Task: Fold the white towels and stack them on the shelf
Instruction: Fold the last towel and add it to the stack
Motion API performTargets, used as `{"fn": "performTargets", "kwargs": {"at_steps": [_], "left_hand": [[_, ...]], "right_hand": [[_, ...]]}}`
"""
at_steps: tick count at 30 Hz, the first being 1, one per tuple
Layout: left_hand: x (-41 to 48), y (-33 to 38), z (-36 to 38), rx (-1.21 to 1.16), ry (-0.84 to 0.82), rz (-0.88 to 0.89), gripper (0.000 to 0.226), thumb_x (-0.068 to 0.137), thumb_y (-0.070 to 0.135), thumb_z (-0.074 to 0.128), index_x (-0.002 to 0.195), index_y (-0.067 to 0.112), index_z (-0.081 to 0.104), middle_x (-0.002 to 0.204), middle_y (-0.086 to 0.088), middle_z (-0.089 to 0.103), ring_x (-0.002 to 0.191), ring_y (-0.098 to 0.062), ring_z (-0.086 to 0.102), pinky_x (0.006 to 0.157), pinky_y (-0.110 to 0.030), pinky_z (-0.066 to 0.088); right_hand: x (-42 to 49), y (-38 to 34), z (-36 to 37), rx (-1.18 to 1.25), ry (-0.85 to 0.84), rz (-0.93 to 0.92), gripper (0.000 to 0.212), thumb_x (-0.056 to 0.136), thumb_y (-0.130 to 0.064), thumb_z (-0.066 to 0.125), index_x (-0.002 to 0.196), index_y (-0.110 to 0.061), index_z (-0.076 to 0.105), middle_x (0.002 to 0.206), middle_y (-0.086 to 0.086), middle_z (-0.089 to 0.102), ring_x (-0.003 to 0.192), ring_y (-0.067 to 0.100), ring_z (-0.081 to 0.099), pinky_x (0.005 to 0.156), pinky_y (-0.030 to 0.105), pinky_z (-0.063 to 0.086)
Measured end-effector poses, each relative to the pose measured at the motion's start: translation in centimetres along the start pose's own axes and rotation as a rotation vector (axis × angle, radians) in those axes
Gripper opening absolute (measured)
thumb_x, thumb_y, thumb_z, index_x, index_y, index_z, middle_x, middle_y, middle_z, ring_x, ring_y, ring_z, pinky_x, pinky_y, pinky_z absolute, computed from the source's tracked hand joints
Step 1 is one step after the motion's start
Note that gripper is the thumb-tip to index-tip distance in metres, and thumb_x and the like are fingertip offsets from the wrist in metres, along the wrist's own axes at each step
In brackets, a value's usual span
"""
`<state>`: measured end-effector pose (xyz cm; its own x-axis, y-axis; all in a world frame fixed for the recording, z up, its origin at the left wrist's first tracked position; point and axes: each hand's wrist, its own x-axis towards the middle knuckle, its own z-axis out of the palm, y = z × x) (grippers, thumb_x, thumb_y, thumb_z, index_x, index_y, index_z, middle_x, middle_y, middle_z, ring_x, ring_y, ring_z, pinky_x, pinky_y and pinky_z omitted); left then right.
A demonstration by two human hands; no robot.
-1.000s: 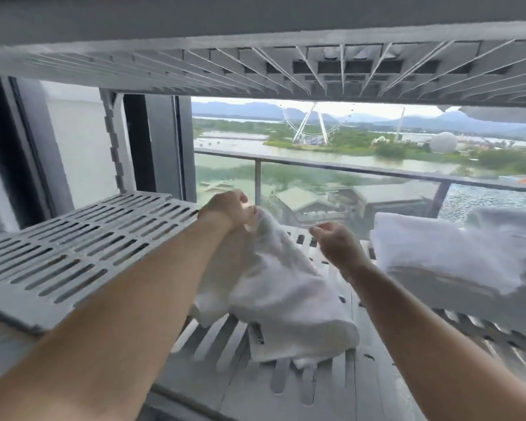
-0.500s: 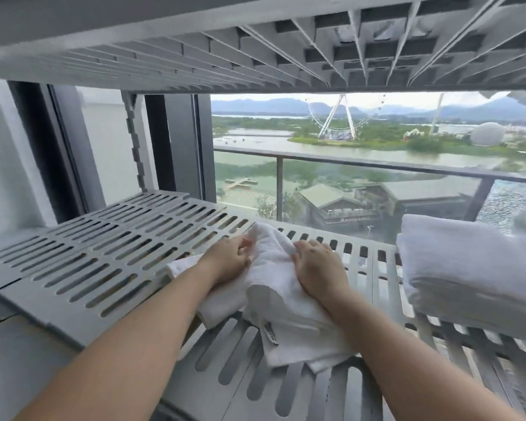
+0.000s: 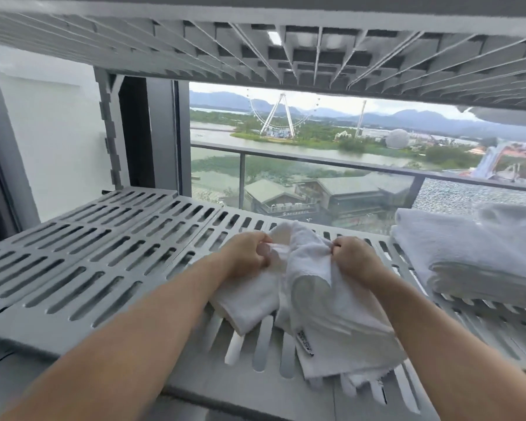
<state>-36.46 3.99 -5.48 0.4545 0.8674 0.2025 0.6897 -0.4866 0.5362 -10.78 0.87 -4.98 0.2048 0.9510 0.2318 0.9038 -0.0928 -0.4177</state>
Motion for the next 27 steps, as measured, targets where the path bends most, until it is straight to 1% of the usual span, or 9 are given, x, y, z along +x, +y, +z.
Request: {"fn": "performTargets", "kwargs": {"at_steps": [4,7,10,12,16,20,22,25,27], "left_hand": [[0.4,-1.4,-0.9,-0.022,0.021,0.110,0.020,0.093,0.015,0.055,0.078,0.021,0.067,0.084,0.003,0.068,0.086,-0.021,0.061,0.069,-0.019,0.039],[0.3,-2.1,-2.1,-0.023,0.030,0.157,0.017,0.094,0.014,0.059,0.097,0.015,0.076,0.095,-0.001,0.072,0.093,-0.021,0.064,0.077,-0.027,0.045],[-0.5,-2.4,-2.7,-0.152,-0.067,0.167,0.020,0.088,0.025,0.070,0.107,0.021,0.075,0.102,0.004,0.073,0.095,-0.013,0.066,0.084,-0.026,0.050],[-1.2,-2.2,-2.6,-0.165,-0.107,0.202,0.014,0.087,0.027,0.070,0.097,0.019,0.075,0.093,0.005,0.073,0.086,-0.009,0.065,0.075,-0.020,0.048],[-2.1,-1.7,-2.2,-0.115,-0.067,0.191,0.029,0.088,0.024,0.056,0.065,0.007,0.052,0.063,-0.002,0.047,0.062,-0.016,0.038,0.060,-0.031,0.035],[-3.1,-1.2,-2.7,-0.164,-0.038,0.204,0.028,0.090,0.022,0.067,0.069,0.006,0.060,0.067,-0.007,0.053,0.066,-0.014,0.039,0.063,-0.030,0.034],[-3.9,-0.7,-3.1,-0.161,-0.016,0.206,0.030,0.093,0.024,0.065,0.068,0.013,0.054,0.065,0.000,0.051,0.063,-0.012,0.039,0.061,-0.029,0.032],[-5.1,-0.1,-3.6,-0.046,-0.008,0.208,0.031,0.098,0.025,0.060,0.079,0.003,0.051,0.066,-0.001,0.049,0.057,-0.007,0.035,0.059,-0.030,0.031],[-6.4,0.2,-4.0,-0.022,-0.016,0.220,0.034,0.099,0.028,0.059,0.083,-0.001,0.049,0.065,0.001,0.043,0.055,-0.008,0.032,0.058,-0.030,0.030]], "right_hand": [[-1.9,-0.1,-0.1,0.381,-0.062,0.226,0.019,0.086,0.000,0.049,0.080,0.010,0.065,0.079,0.016,0.064,0.078,0.024,0.057,0.070,0.035,0.043],[-3.9,-0.7,0.3,0.674,-0.159,0.349,0.013,0.084,0.007,0.054,0.088,0.016,0.063,0.080,0.019,0.059,0.073,0.024,0.053,0.060,0.034,0.044],[-5.2,-1.5,0.8,0.723,-0.154,0.360,0.017,0.083,0.011,0.053,0.092,0.025,0.056,0.085,0.020,0.056,0.080,0.025,0.050,0.068,0.041,0.042],[-5.7,-1.7,1.1,0.709,-0.121,0.367,0.015,0.081,0.013,0.053,0.090,0.023,0.060,0.084,0.017,0.056,0.081,0.023,0.048,0.070,0.040,0.040],[-6.5,-1.7,0.9,0.554,-0.007,0.318,0.016,0.086,-0.001,0.059,0.083,0.012,0.068,0.075,0.012,0.064,0.072,0.019,0.055,0.065,0.031,0.044],[-7.0,-1.8,-0.3,0.156,0.086,0.209,0.019,0.087,-0.022,0.062,0.074,-0.017,0.075,0.080,0.001,0.074,0.080,0.021,0.064,0.074,0.032,0.051],[-7.5,-1.6,-0.4,0.088,0.065,0.195,0.019,0.082,-0.016,0.061,0.067,-0.015,0.073,0.075,0.004,0.072,0.078,0.024,0.064,0.068,0.031,0.049],[-8.2,-0.8,0.2,0.008,0.003,0.237,0.022,0.076,-0.010,0.057,0.055,-0.010,0.061,0.060,0.008,0.060,0.066,0.029,0.057,0.052,0.028,0.039],[-8.1,-0.6,0.8,-0.005,0.010,0.270,0.017,0.076,-0.012,0.054,0.061,-0.009,0.061,0.062,0.007,0.058,0.065,0.027,0.055,0.048,0.026,0.031]]}}
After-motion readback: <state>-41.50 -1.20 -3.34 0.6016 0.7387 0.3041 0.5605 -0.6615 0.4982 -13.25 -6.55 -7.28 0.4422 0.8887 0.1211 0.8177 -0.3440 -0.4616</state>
